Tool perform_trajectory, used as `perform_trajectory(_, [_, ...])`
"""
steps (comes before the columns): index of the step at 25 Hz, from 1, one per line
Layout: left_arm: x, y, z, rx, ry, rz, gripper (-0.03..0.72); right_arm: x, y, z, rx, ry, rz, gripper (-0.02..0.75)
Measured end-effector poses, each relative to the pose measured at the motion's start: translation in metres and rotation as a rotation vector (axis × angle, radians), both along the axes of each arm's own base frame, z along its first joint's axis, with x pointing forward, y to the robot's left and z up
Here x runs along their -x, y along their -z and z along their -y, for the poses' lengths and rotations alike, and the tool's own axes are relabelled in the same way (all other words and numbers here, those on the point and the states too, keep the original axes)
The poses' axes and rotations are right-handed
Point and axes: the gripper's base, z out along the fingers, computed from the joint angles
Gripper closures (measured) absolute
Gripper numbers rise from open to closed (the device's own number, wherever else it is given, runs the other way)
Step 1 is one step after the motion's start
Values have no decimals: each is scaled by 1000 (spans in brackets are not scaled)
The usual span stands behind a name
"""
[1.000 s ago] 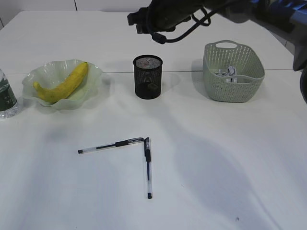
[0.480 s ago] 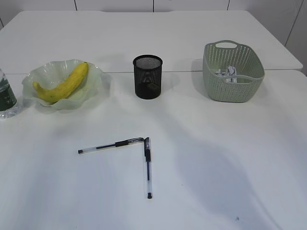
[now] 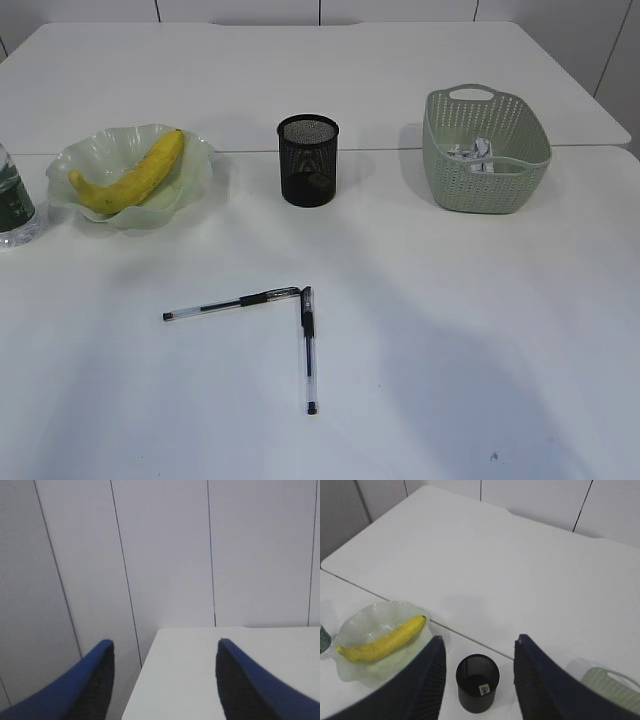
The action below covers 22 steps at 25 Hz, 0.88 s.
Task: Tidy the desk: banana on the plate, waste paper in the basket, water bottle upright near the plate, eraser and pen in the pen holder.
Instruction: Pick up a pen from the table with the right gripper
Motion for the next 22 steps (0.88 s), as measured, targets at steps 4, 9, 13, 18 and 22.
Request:
perform_trajectory(4, [0, -1, 0, -5, 3, 11, 248, 36, -37, 14, -30, 0, 79, 401])
perform_trajectory(9, [0, -2, 1, -10, 7, 23, 256, 70, -63, 28, -63, 6, 123, 401])
perform_trajectory(13, [0, -2, 1, -11, 7, 23, 256, 77, -56, 29, -65, 9, 52, 402])
perform_trajectory(18, [0, -2, 1, -11, 7, 23, 256, 89, -45, 30, -72, -9, -43, 402])
perform_trajectory(22, [0, -2, 1, -11, 7, 23, 256, 106, -40, 37, -71, -4, -97, 402])
